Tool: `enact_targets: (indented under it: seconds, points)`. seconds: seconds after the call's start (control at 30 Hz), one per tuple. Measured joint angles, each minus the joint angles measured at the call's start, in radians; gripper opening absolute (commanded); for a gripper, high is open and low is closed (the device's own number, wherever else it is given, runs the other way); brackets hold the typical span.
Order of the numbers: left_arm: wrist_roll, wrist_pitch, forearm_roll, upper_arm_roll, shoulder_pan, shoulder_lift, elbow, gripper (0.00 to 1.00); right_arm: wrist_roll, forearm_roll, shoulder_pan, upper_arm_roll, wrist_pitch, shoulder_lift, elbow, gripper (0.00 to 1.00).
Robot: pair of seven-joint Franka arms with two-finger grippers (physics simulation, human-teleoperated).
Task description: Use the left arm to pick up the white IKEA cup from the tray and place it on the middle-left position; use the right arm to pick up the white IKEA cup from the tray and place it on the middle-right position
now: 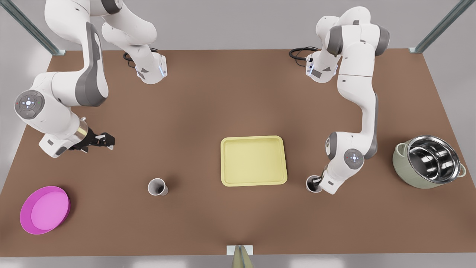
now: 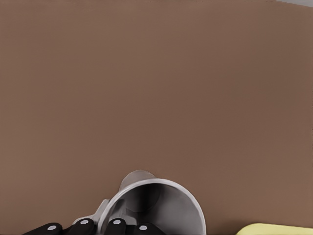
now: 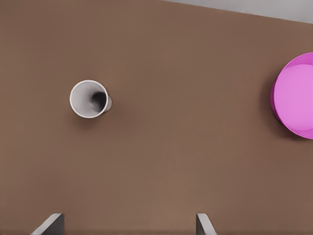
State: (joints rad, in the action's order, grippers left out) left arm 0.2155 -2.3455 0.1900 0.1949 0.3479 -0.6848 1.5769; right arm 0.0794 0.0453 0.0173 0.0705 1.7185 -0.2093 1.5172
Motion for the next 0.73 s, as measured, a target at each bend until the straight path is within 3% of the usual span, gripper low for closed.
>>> enact_targets:
  seconds: [0.17,0.2,0.43,0.57,0.73]
  points:
    - [-0.067,-0.074,0.006,0.000,-0.001,-0.025,0.000,0.20,0.001,0.001,-0.004,0.002,-0.004,-0.072,-0.109,1.00]
    - [-0.082,-0.082,0.012,0.000,-0.002,-0.029,0.001,1.00,0.000,0.001,-0.002,0.000,-0.005,-0.079,-0.129,1.00]
    - [-0.244,-0.091,0.054,0.000,-0.001,0.003,0.000,1.00,-0.002,0.003,0.001,-0.003,-0.003,-0.088,-0.160,1.00]
    - [-0.272,0.173,-0.066,0.002,-0.001,0.276,-0.046,1.00,-0.003,0.000,0.003,-0.010,-0.004,-0.088,-0.162,1.00]
    - [-0.280,0.491,-0.148,-0.002,0.003,0.434,-0.110,1.00,-0.004,0.000,0.003,-0.011,-0.010,-0.088,-0.162,1.00]
